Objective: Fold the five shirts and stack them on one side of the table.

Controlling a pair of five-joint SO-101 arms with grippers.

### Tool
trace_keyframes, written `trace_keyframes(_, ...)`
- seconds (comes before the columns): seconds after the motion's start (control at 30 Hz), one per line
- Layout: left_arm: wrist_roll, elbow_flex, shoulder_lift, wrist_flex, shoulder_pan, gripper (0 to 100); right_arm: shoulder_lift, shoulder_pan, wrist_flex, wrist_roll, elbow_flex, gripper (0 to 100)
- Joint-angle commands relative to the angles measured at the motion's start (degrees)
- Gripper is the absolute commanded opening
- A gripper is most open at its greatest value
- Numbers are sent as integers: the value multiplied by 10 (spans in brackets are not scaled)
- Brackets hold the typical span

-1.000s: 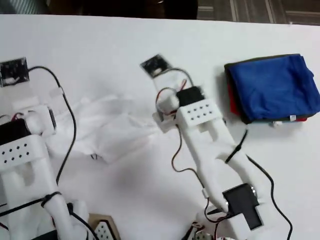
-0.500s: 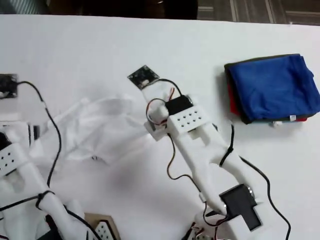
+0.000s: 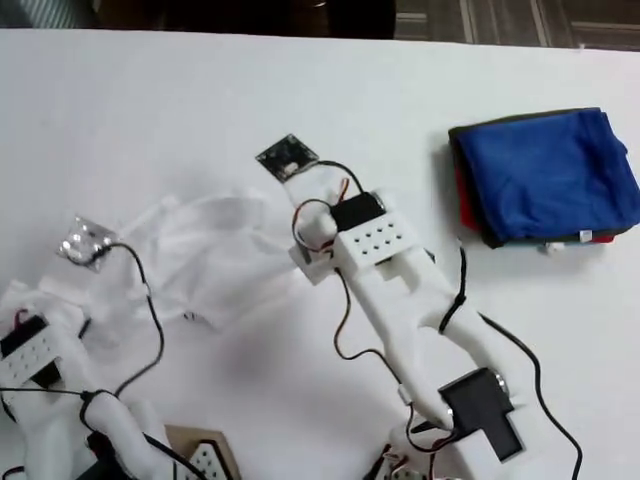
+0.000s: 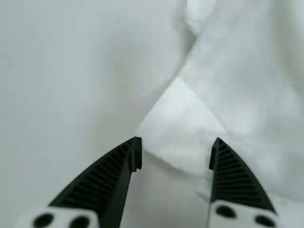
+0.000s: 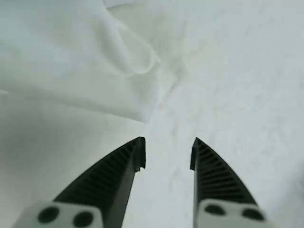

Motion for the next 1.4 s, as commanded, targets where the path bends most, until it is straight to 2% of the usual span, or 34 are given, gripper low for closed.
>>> trace_keyframes(0.0, -8, 20, -4, -13, -4, 247, -29, 0, -4, -6, -3, 159)
trace_keyframes(0.1, -33, 32, -5, -6, -5, 246, -29, 0, -3, -6, -3, 159)
trace_keyframes(0.17, -59, 34, -9, 17, -6, 245, -29, 0, -4, -6, -3, 159)
trace_keyframes(0.27, -60, 15, -9, 68, -4, 245, -29, 0, -6, -6, -3, 159)
trace_keyframes(0.47, 42, -51, -9, 199, 47, 245, -29, -5, -4, -8, -3, 159)
trace_keyframes(0.57, 96, -101, -9, 227, 51, 245, -29, -21, -5, -7, 12, 159)
trace_keyframes(0.7, 130, -140, -9, 228, 50, 245, -29, -51, -31, -7, 62, 159)
trace_keyframes(0.93, 137, -145, -9, 223, 50, 245, 12, -88, -135, -10, 108, 159)
trace_keyframes(1.23, 133, -149, -9, 222, 33, 245, 150, -91, -153, -12, -29, 159)
trace_keyframes(1.37, 133, -145, -5, 195, 16, 245, 227, -89, -153, -12, -90, 159)
